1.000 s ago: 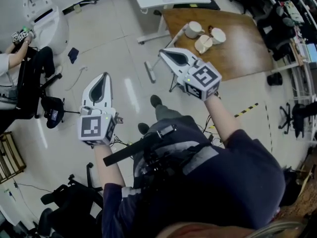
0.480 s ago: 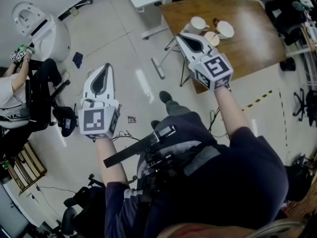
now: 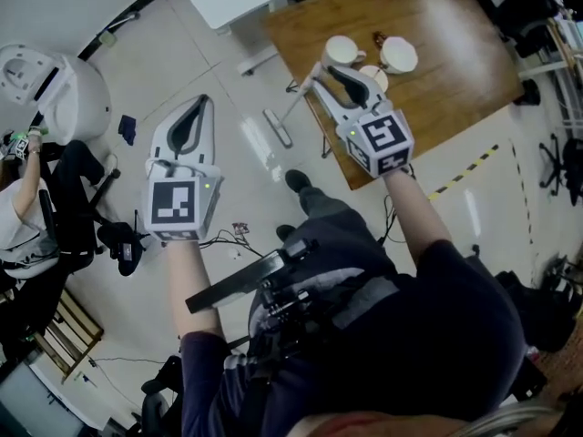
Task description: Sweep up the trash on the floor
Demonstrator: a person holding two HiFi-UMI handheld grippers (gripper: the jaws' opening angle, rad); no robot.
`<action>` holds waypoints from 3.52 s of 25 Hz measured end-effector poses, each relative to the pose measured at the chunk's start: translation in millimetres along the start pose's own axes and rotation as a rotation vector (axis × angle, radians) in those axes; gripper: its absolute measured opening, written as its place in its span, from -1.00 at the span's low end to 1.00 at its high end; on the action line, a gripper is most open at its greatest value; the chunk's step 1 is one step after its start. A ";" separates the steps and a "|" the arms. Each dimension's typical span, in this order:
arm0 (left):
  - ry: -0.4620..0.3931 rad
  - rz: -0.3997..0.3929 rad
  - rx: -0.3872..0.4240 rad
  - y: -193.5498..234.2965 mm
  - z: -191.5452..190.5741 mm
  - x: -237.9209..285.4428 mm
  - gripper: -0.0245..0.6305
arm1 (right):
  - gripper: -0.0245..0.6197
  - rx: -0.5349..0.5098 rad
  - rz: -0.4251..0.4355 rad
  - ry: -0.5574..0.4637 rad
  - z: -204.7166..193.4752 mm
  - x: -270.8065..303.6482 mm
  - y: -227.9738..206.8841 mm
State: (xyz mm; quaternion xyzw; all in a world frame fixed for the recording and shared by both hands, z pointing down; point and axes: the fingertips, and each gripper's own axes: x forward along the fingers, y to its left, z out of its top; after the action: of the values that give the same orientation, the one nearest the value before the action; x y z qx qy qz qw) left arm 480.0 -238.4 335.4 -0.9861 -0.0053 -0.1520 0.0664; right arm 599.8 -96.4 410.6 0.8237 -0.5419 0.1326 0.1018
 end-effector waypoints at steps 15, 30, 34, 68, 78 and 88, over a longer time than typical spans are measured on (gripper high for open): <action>0.132 0.047 -0.106 19.1 -52.0 23.1 -0.92 | -0.34 -0.022 -0.087 0.144 -73.3 70.4 -21.5; 0.186 0.330 -0.228 58.9 -107.4 -98.2 -0.92 | -0.48 -0.103 0.235 0.096 -54.2 110.3 69.2; 0.190 0.424 -0.288 68.9 -125.1 -147.3 -0.92 | -0.50 -0.143 0.356 0.100 -40.5 120.6 114.1; 0.048 1.015 -0.686 -57.8 -247.8 -570.8 -0.92 | -0.55 -0.138 1.005 -0.051 42.2 82.0 533.7; 0.212 1.183 -0.754 -79.5 -269.9 -582.9 -0.92 | -0.55 -0.231 1.147 0.031 -18.7 81.5 582.2; 0.308 1.062 -0.673 -64.7 -292.3 -542.0 -0.92 | -0.55 -0.258 1.129 0.043 -35.9 70.8 579.4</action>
State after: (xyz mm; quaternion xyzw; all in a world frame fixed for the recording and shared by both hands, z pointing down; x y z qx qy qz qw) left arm -126.4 -207.7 457.1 -0.7883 0.5407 -0.2317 -0.1803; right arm 89.9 -373.7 481.7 0.3851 -0.9069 0.1158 0.1258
